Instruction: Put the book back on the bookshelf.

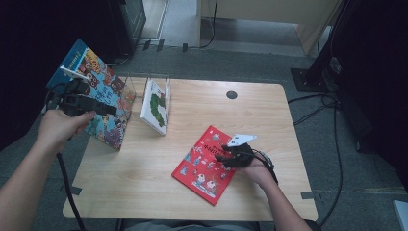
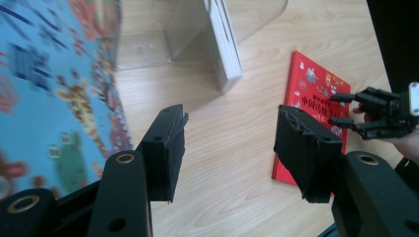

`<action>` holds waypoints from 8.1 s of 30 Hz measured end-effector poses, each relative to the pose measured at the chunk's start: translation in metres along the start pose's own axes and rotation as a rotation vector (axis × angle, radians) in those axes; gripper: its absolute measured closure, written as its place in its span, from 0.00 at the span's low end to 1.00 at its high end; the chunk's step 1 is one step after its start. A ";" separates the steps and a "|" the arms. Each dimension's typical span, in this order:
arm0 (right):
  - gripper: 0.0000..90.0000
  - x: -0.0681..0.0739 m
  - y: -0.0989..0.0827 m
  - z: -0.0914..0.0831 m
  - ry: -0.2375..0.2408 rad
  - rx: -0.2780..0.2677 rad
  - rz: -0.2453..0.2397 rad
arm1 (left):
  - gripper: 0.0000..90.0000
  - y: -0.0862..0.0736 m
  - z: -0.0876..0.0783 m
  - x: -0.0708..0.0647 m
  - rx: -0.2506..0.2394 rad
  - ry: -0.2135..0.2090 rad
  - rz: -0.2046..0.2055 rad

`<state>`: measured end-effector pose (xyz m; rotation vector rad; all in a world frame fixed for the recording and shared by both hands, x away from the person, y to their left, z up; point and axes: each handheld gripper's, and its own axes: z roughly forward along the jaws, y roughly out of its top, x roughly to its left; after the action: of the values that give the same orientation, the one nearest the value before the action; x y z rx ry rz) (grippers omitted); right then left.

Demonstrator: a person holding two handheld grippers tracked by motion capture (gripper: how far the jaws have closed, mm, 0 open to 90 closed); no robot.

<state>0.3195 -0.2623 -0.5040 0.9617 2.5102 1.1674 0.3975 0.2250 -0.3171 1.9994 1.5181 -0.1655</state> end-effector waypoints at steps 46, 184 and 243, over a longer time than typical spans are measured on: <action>0.72 -0.007 -0.033 -0.034 -0.071 -0.010 0.089 | 0.49 -0.041 0.140 -0.069 0.112 -0.111 0.232; 0.84 0.010 -0.015 -0.013 -0.102 -0.010 0.161 | 0.96 -0.093 0.224 -0.070 0.036 -0.118 0.159; 0.77 -0.023 0.060 -0.022 0.044 0.279 0.736 | 1.00 -0.098 0.226 -0.076 0.042 -0.102 0.139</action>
<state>0.3559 -0.2615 -0.4466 2.0681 2.4499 0.9946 0.3418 0.0558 -0.5032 2.0886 1.3174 -0.2403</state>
